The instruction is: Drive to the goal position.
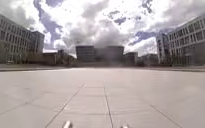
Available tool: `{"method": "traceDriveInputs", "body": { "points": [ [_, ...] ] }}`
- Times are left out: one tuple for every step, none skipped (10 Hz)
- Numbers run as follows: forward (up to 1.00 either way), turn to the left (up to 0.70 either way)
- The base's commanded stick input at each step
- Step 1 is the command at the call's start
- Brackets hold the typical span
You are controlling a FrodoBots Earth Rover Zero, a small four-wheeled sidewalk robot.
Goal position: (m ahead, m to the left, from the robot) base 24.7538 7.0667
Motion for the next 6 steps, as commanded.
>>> {"method": "traceDriveInputs", "body": {
  "points": [
    [0.7,0.0],
    [0.7,0.0],
    [0.7,0.0],
    [0.7,0.0],
    [0.7,0.0],
    [0.7,0.0]
  ]
}}
